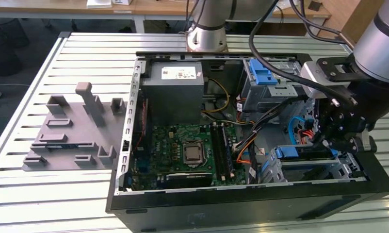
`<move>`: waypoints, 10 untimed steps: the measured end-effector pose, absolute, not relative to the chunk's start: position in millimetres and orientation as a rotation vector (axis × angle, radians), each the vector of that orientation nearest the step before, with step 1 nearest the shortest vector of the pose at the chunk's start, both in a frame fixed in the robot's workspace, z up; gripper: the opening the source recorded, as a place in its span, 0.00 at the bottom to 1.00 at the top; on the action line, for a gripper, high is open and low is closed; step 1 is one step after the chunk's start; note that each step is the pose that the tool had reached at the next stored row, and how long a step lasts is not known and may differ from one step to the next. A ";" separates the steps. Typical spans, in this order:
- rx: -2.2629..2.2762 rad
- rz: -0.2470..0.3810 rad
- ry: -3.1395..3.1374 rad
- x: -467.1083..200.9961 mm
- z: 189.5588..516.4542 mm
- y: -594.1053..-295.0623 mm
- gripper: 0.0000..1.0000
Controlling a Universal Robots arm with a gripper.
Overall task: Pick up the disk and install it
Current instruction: 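Insert the first disk wire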
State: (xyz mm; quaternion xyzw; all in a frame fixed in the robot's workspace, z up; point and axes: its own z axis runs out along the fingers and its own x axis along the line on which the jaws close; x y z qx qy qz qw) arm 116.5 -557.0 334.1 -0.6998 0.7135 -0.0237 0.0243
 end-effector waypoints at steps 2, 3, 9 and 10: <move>-2.165 -0.073 2.208 116.5 333.7 -557.1 0.16; -2.165 -0.073 2.208 116.5 333.4 -557.1 0.16; -2.166 -0.072 2.208 116.6 331.4 -557.3 0.16; -2.166 -0.072 2.208 116.7 331.2 -557.3 0.16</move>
